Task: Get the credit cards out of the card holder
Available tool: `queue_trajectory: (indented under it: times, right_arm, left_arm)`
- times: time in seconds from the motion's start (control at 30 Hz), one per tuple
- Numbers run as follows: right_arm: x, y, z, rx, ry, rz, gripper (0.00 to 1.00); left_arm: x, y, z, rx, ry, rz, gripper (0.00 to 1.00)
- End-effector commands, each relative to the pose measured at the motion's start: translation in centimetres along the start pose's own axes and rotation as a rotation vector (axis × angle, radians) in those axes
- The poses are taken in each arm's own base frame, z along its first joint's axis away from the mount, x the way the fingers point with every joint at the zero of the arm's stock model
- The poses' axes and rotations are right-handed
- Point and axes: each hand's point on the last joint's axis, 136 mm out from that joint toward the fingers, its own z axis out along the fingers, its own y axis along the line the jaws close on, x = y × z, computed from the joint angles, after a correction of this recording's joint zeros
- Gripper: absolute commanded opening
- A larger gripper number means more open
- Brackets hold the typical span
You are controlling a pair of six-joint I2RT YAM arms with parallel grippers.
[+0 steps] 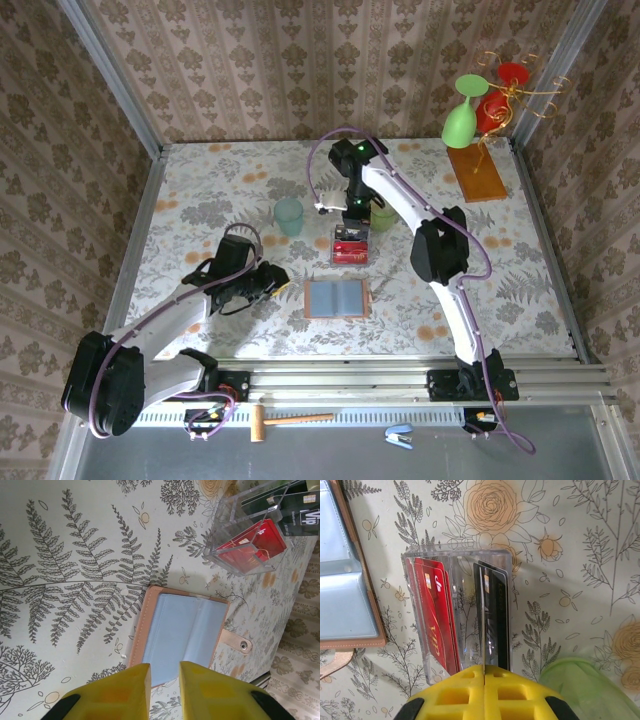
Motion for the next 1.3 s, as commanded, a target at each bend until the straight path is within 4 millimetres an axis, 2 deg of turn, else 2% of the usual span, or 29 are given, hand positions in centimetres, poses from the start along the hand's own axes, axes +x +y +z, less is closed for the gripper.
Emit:
queue_trajectory:
  times: [0.0,0.2,0.37,0.53,0.73,0.93,1.27]
  right_arm:
    - [0.9,0.5,0.6,-0.040,0.044,-0.003,0.00]
    - [0.7,0.4,0.7,-0.039,0.036,0.016,0.12]
    - [-0.1,0.0,-1.0,0.007,-0.012,0.037,0.22]
    - [-0.4,-0.3,-2.8,0.056,-0.047,0.088,0.23]
    - [-1.0,0.1,-3.6,0.104,-0.098,0.172,0.24]
    - [-2.7,3.2,-3.7,0.074,-0.214,0.214,0.24]
    - [-4.1,8.7,-1.7,-0.031,-0.335,0.383,0.22]
  left_arm:
    - [0.2,1.0,-0.1,-0.030,0.002,-0.031,0.22]
    - [0.1,0.9,0.1,-0.036,0.010,-0.030,0.22]
    - [0.2,0.7,0.2,-0.034,0.013,-0.019,0.23]
    - [0.1,0.0,0.3,-0.019,0.020,-0.004,0.23]
    - [0.2,-0.7,0.8,-0.003,0.035,0.021,0.22]
    - [0.4,-1.1,2.2,0.020,0.054,0.034,0.17]
    - [1.8,-1.5,4.7,0.027,0.111,0.066,0.12]
